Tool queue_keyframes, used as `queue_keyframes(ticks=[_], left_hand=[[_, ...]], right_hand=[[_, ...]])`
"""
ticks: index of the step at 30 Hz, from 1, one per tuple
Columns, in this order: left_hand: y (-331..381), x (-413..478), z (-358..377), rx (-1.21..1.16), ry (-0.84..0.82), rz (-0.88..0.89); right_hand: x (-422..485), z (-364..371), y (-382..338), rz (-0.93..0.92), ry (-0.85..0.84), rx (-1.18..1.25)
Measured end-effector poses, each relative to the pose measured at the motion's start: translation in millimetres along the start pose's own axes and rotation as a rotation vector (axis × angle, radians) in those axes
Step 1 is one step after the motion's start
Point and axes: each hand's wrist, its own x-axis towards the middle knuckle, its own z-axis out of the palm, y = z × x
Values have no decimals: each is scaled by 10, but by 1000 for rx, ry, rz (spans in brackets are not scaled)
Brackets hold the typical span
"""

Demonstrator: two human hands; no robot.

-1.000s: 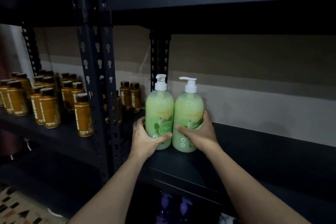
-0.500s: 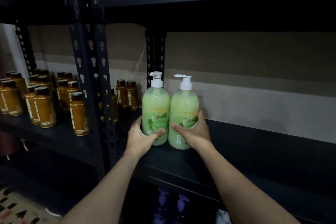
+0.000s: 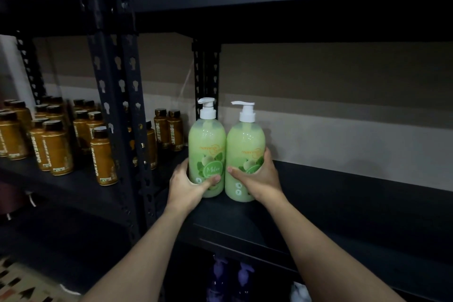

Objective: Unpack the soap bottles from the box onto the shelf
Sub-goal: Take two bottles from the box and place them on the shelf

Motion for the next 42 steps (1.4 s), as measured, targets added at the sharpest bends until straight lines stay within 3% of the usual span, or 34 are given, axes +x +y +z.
queue_keyframes(ticks=[15, 21, 25, 27, 33, 37, 42], left_hand=[[40, -14, -8, 24, -6, -42], [124, -140, -36, 107, -106, -140], [468, -538, -22, 59, 179, -38], [707, -752, 13, -6, 231, 66], [1109, -1563, 149, -95, 45, 278], [1015, -2304, 281, -74, -153, 316], [566, -3048, 498, 11, -440, 144]], right_hand=[[3, -58, -43, 19, -60, -35], [-141, -262, -132, 49, -104, -205], [-423, -533, -250, -32, -68, -255], [-600, -689, -345, -105, -49, -295], [-1482, -1145, -436, -249, -24, -407], [-2236, -1441, -103, -206, 1, -462], [-3042, -1767, 494, -46, 67, -558]])
